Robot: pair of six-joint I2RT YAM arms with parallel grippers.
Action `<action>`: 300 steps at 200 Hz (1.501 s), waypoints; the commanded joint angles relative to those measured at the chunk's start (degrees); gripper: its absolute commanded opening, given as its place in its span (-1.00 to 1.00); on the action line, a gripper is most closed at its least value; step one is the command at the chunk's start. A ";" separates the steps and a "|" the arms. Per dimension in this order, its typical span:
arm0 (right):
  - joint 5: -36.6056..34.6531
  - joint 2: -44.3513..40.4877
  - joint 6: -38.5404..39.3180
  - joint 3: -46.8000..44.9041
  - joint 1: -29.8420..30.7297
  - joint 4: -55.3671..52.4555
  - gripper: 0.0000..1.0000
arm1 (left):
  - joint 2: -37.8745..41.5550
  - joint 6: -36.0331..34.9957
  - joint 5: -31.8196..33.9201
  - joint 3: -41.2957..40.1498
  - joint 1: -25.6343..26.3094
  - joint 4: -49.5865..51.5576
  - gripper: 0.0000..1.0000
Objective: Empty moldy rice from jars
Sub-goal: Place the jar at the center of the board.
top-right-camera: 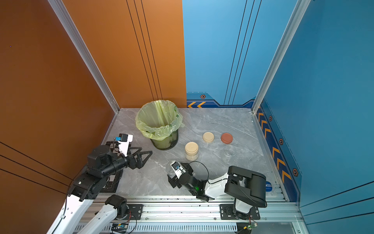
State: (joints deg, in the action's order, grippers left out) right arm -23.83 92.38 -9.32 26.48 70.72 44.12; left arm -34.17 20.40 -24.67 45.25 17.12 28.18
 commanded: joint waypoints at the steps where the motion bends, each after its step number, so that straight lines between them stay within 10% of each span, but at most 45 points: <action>1: 0.62 -3.07 -1.44 1.07 -0.22 -8.06 1.00 | 0.06 -1.38 1.18 -0.65 -0.77 0.60 0.96; 196: 13.48 -20.98 -4.98 25.31 -3.42 -66.35 1.00 | -5.96 -8.13 -1.32 5.80 -1.29 5.96 0.96; 300: 13.46 -12.96 -12.54 43.78 -15.69 -85.88 1.00 | -12.64 -12.40 -1.12 12.44 -1.22 9.25 0.96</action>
State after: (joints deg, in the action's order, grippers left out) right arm -10.63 77.67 -17.93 66.59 57.41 -34.22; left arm -46.11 10.17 -25.58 55.46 16.43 35.86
